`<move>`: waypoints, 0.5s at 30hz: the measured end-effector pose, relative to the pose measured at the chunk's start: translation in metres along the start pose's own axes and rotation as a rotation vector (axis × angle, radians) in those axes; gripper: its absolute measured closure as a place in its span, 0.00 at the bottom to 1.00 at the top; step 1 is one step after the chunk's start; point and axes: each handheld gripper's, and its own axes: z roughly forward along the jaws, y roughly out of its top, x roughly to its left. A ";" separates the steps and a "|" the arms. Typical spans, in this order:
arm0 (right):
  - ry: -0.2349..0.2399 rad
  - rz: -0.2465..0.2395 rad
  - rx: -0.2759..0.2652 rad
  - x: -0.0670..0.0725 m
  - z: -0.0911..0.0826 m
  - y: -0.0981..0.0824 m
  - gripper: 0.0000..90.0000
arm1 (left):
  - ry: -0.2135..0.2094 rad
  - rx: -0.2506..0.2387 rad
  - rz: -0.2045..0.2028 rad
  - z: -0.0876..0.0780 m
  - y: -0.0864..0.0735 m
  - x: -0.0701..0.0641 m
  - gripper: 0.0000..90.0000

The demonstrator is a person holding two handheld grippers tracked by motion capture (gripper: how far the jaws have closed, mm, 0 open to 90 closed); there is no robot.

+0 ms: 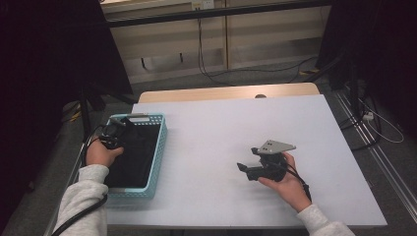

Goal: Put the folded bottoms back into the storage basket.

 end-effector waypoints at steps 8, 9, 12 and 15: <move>0.002 -0.011 0.001 0.002 0.001 0.001 0.25 | 0.000 0.031 -0.038 0.005 -0.012 0.005 1.00; 0.003 -0.010 0.002 0.002 0.001 0.001 0.25 | -0.011 0.040 -0.049 0.004 -0.014 0.005 1.00; 0.004 -0.011 -0.002 0.002 0.000 0.001 0.25 | -0.033 0.049 -0.078 0.003 -0.018 0.004 1.00; 0.004 -0.011 -0.001 0.002 0.000 0.001 0.25 | -0.051 0.064 -0.086 0.001 -0.021 0.004 1.00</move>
